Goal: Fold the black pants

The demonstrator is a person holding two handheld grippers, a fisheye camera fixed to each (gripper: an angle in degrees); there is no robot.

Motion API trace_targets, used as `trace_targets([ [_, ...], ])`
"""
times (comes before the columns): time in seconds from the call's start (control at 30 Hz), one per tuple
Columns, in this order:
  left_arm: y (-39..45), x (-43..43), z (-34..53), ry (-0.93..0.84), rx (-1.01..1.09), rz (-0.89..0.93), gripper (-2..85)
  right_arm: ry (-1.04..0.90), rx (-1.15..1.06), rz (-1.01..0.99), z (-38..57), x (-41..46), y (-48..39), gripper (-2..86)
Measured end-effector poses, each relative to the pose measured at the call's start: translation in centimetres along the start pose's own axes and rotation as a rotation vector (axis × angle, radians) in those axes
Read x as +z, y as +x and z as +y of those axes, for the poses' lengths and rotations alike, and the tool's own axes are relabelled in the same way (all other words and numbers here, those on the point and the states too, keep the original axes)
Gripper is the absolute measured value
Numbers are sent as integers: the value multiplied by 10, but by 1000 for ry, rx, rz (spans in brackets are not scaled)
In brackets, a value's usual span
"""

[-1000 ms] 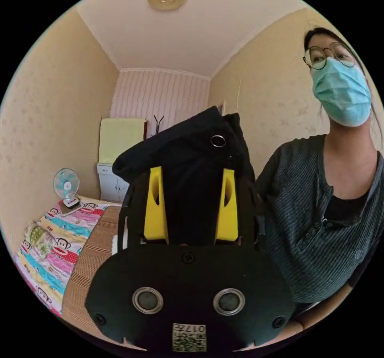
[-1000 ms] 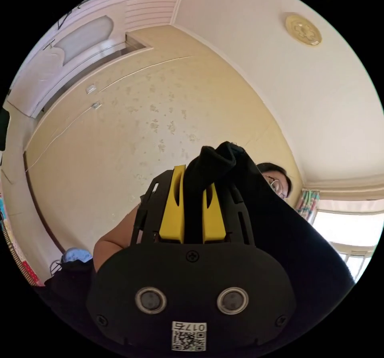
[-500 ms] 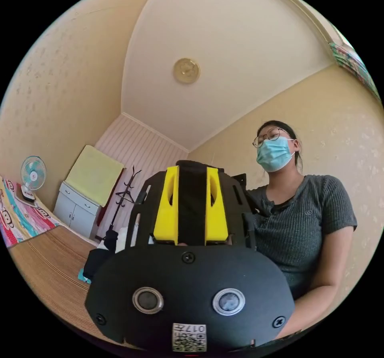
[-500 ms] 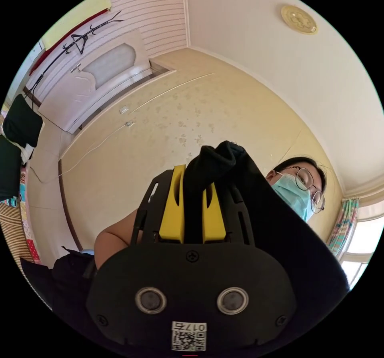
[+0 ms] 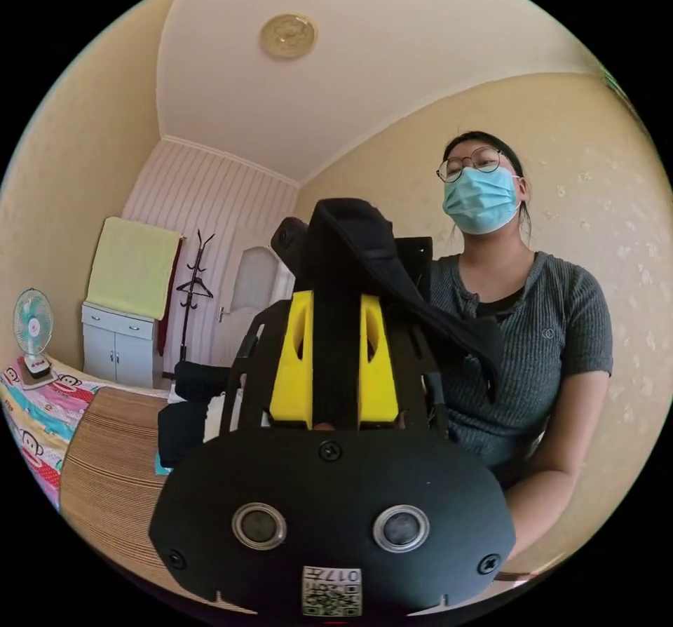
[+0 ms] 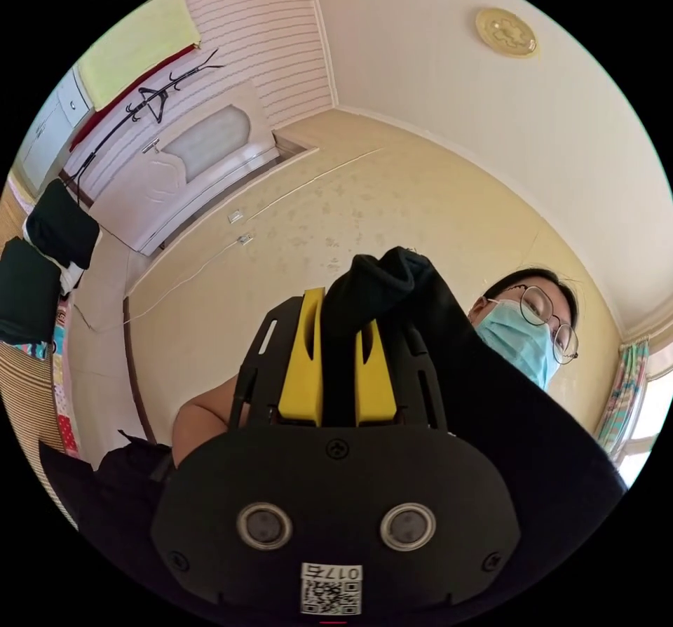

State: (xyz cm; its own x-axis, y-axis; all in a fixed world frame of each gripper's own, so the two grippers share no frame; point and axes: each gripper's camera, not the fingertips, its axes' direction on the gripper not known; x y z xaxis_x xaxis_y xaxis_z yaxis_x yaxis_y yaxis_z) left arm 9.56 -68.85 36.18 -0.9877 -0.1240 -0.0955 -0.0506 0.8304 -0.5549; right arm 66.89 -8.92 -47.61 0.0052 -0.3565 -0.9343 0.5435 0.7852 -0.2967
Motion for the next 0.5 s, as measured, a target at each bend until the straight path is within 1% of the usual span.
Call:
trace_targets([
  [0.07, 0, 12, -4, 0, -3, 19, 89, -25, 13, 10, 0, 5, -2, 62],
  [0.17, 9, 29, -5, 8, 17, -22, 69, -35, 2, 49, 0, 6, -14, 62],
  [0.2, 15, 32, -4, 36, 32, -77, 30, -42, 1, 71, -1, 6, -19, 62],
  [0.23, 18, 30, -3, 80, 42, -98, 11, -64, -2, 138, -5, 7, -30, 62],
  [0.3, 20, 10, 6, 323, -21, -81, 0, -114, -25, 262, -15, 13, -52, 62],
  [0.33, 20, 1, 12, 415, -35, -68, -2, -164, -47, 353, -25, 20, -67, 61],
  [0.37, 24, -19, 26, 614, -34, -24, -4, -220, -53, 460, -34, 30, -82, 61],
  [0.4, 29, -36, 41, 785, -19, 1, -5, -247, -59, 515, -38, 36, -89, 60],
  [0.43, 32, -43, 46, 840, -16, -5, -5, -283, -83, 592, -42, 46, -102, 60],
  [0.47, 40, -54, 52, 873, -11, -55, -5, -299, -117, 608, -43, 52, -112, 59],
  [0.5, 50, -59, 51, 814, -16, -152, -4, -298, -131, 593, -42, 53, -115, 59],
])
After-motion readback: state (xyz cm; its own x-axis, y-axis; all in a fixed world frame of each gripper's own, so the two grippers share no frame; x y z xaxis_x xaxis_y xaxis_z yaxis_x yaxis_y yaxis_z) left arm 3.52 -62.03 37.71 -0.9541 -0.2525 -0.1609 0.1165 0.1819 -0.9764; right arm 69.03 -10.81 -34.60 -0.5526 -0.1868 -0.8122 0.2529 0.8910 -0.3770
